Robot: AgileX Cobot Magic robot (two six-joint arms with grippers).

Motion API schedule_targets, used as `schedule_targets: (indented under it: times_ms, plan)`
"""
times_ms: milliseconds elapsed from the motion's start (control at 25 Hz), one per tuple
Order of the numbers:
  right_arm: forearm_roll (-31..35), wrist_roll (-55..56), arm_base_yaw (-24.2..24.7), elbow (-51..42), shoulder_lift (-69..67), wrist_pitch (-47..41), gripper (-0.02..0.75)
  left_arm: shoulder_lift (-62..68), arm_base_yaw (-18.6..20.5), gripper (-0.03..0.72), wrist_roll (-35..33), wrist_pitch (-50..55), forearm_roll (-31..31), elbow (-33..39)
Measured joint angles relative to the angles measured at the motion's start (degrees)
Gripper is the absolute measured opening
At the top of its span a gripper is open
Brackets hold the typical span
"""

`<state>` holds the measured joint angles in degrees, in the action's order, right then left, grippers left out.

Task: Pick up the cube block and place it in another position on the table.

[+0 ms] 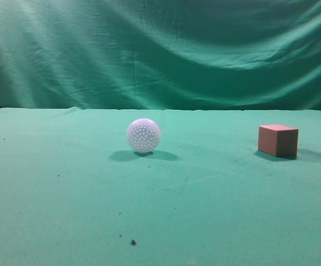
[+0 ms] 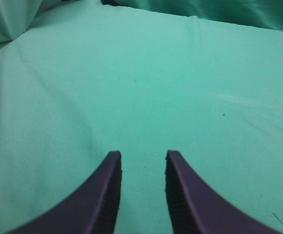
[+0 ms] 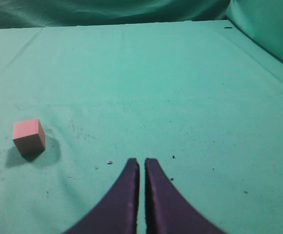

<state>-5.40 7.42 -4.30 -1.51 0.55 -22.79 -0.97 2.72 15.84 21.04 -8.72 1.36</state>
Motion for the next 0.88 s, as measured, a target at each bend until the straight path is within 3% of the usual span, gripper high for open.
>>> schedule_targets:
  times_ms: [680,880]
  plan:
    - [-0.7,-0.7,0.0,0.0,0.0,0.3,0.0,0.0,0.0,0.262,0.0,0.0,0.0,0.0]
    - [-0.3,-1.7,0.0,-0.1,0.0,7.0,0.0,0.0,0.0,0.262,0.0,0.0,0.0,0.0]
